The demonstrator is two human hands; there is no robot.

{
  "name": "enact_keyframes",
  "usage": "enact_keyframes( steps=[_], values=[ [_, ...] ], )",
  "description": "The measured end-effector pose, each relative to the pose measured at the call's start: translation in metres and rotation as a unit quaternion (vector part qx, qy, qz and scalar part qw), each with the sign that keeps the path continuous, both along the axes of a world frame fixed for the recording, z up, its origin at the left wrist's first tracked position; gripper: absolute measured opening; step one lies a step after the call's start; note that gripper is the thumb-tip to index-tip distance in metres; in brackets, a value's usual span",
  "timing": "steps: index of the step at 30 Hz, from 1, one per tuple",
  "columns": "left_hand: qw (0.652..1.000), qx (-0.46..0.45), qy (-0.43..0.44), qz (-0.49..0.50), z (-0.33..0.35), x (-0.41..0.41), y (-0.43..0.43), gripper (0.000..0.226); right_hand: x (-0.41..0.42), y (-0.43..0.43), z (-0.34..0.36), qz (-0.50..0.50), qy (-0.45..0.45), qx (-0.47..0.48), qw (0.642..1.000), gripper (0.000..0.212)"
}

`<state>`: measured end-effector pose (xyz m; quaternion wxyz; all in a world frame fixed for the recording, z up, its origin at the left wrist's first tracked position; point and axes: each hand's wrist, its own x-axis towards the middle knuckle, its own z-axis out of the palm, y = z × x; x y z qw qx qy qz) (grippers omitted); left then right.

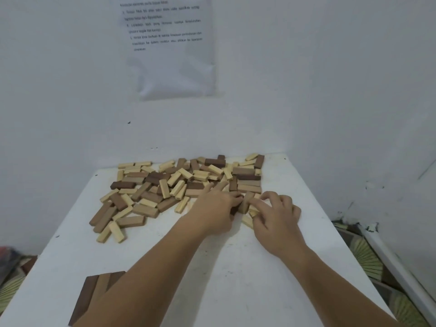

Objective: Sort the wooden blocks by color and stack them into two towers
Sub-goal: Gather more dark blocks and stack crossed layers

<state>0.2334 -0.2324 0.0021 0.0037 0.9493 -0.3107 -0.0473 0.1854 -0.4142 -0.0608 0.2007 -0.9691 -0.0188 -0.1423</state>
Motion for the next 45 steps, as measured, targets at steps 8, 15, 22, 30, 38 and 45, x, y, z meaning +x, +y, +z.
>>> enact_keyframes(
  steps=[8, 15, 22, 30, 38, 45],
  values=[
    [0.998, -0.021, -0.038, 0.047, -0.007, -0.085, 0.044, 0.055, -0.007, 0.003, 0.006, 0.043, -0.008, -0.009, 0.999, 0.020],
    [0.993, -0.090, 0.023, 0.072, -0.009, -0.137, 0.067, 0.046, -0.028, 0.016, 0.020, 0.116, 0.003, -0.069, 0.991, 0.019],
    [0.970, -0.170, 0.080, 0.153, -0.010, -0.148, 0.073, 0.046, -0.064, 0.044, 0.030, 0.149, 0.043, -0.009, 0.988, 0.010],
    [0.951, -0.226, 0.105, 0.182, -0.012, -0.153, 0.077, 0.056, -0.102, 0.048, 0.040, 0.158, 0.216, 0.175, 0.948, 0.060],
    [0.970, -0.188, 0.082, 0.128, -0.014, -0.143, 0.077, 0.094, -0.072, 0.026, 0.044, 0.126, 0.106, 0.210, 0.964, 0.038],
    [0.984, -0.150, 0.007, 0.093, -0.020, -0.143, 0.072, 0.079, 0.001, 0.019, 0.031, 0.027, 0.120, -0.020, 0.992, 0.046]
  ],
)
